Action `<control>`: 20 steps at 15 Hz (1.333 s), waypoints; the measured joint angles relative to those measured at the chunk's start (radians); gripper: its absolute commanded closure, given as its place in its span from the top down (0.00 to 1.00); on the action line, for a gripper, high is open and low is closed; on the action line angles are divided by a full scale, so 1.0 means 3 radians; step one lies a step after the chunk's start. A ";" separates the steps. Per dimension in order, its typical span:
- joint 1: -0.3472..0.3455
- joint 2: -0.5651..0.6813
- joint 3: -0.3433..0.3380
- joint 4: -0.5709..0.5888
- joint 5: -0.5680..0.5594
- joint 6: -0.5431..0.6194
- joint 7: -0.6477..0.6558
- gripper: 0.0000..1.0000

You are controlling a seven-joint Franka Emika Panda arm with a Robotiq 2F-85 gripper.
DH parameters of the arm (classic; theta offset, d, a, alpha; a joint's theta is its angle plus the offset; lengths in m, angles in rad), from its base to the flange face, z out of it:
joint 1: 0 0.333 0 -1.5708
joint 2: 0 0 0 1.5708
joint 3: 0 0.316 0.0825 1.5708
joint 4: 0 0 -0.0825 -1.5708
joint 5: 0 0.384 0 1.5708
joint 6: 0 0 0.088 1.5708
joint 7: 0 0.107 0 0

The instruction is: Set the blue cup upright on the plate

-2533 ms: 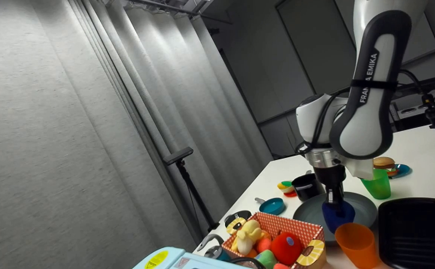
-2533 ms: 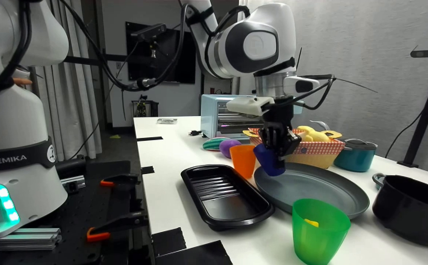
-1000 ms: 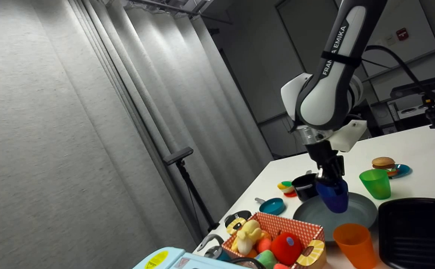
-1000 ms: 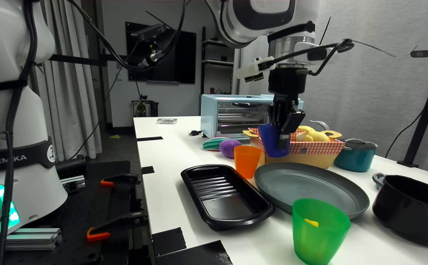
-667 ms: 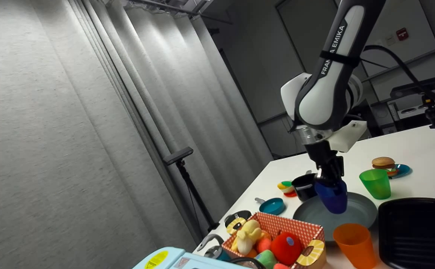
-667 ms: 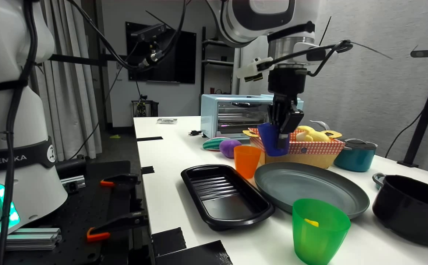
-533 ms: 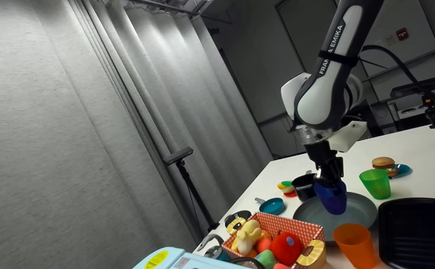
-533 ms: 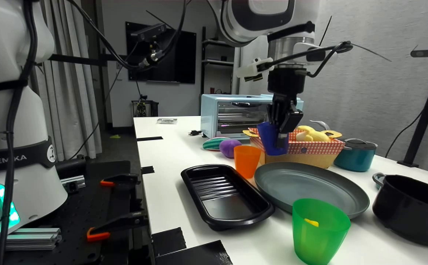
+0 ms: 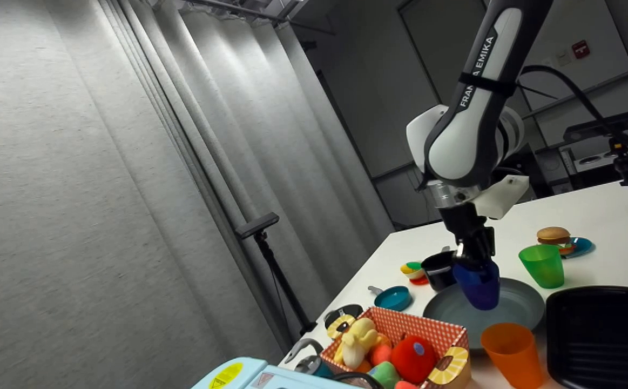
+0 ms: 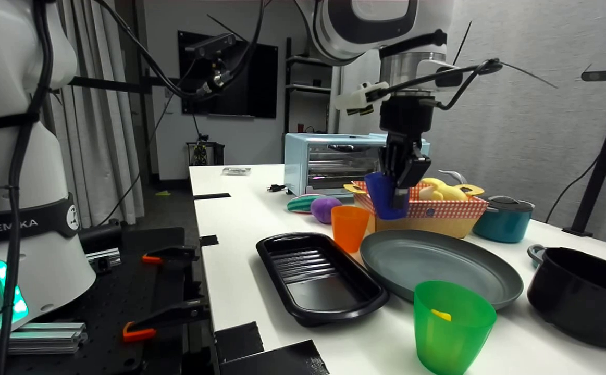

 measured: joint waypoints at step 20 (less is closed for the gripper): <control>-0.0001 0.0438 -0.0240 0.0174 -0.0081 0.0216 0.0150 0.02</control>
